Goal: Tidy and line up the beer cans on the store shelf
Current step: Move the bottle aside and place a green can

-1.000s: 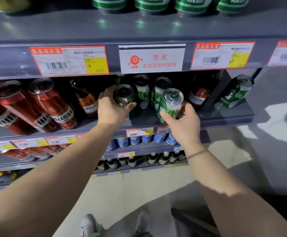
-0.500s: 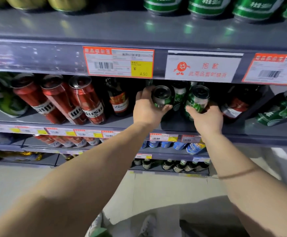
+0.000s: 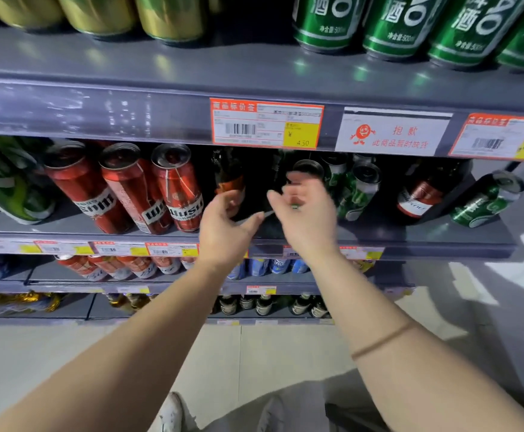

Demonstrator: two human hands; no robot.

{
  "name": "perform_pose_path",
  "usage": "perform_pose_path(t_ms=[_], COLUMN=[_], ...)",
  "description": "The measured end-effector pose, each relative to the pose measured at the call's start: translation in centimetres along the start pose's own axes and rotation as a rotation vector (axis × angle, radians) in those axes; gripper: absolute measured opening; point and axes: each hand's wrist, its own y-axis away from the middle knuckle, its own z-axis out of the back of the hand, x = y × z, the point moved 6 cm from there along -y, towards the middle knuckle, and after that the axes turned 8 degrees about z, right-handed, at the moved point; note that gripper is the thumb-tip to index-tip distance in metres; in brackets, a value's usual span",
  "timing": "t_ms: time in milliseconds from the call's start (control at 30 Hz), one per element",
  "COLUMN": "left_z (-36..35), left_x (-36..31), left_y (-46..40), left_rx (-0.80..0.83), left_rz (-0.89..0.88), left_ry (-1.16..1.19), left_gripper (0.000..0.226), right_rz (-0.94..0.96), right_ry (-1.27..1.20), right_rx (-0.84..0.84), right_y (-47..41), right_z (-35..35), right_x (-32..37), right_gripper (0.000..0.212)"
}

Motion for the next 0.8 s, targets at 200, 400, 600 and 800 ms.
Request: perform_pose_path(t_ms=[200,400,600,800], left_z=[7.1,10.4,11.2,6.0], left_x=[0.9,1.1,2.0,-0.3], left_y=[-0.8,-1.7,-1.5,2.0], left_rx=[0.011,0.003,0.067,0.289], left_rz=[-0.024,-0.098,-0.074,-0.309], left_ry=[-0.101,-0.204,-0.229,-0.385], left_gripper=[0.037,0.017,0.017,0.045], right_rz=[-0.09,-0.153,-0.13,-0.117], right_ry=[0.118,0.011,-0.004,-0.226], right_rx=[0.245,0.07,-0.193,-0.406], right_y=[-2.6,-3.4,2.9,8.8], right_z=[-8.6,-10.2,-5.4,0.2], right_x=[0.5,-0.1,0.9,0.9], right_gripper=[0.101,0.085,0.059,0.055])
